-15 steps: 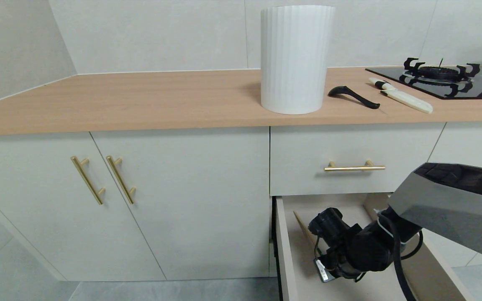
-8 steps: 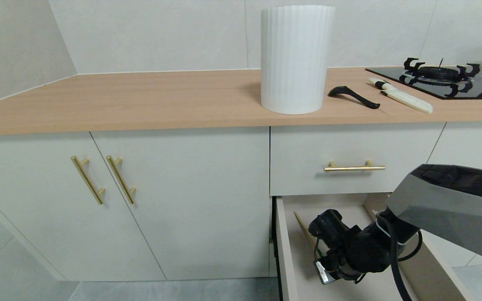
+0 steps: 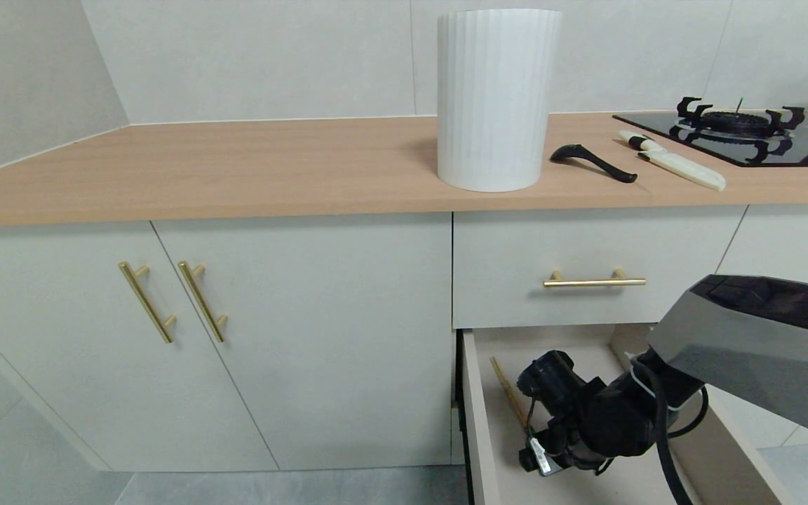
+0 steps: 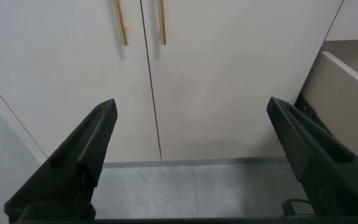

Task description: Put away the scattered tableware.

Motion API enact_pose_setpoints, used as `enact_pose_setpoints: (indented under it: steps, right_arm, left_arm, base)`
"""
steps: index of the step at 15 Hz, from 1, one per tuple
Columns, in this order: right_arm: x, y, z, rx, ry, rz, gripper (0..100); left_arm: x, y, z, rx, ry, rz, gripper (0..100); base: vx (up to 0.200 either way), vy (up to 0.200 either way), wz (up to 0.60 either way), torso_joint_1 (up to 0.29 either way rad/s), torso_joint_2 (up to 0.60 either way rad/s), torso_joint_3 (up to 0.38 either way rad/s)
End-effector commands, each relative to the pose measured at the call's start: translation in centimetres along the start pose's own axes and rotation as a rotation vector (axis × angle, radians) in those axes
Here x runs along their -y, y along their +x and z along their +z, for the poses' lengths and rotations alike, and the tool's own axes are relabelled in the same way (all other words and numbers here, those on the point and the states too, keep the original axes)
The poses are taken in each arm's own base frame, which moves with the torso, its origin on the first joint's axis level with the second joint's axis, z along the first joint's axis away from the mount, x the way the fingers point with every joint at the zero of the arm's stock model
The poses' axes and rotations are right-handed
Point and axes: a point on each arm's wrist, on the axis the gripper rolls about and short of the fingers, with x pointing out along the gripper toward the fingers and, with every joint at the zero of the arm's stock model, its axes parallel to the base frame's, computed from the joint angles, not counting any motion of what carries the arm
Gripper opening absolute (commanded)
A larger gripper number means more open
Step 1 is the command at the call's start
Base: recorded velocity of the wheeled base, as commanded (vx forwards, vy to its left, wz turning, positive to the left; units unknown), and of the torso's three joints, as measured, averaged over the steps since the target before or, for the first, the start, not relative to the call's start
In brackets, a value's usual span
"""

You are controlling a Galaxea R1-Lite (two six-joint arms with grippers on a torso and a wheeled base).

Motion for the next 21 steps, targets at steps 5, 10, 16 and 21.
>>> enact_pose_setpoints:
  steps: [5, 10, 16, 21]
  right_arm:
    - [2.6, -4.7, 2.5, 0.146, 0.083, -0.036, 100]
    - [6.7, -14.8, 4.2, 0.422, 0.194, -0.033, 100]
    - [10.0, -21.4, 3.8, 0.612, 0.245, -0.06, 100]
    - [10.6, -22.7, 4.0, 0.697, 0.253, -0.068, 100]
  left_arm:
    - [0.0, 0.0, 0.0, -0.001, 0.0, 0.0, 100]
    - [0.0, 0.0, 0.0, -0.001, 0.0, 0.0, 100]
    - [0.0, 0.0, 0.0, -0.001, 0.0, 0.0, 100]
    - [0.0, 0.0, 0.0, -0.001, 0.0, 0.0, 100]
  base:
    - [0.0, 0.0, 0.0, 0.0, 0.0, 0.0]
    - [0.0, 0.0, 0.0, 0.0, 0.0, 0.0]
    - [0.0, 0.0, 0.0, 0.0, 0.0, 0.0]
    - [0.0, 0.0, 0.0, 0.0, 0.0, 0.0]
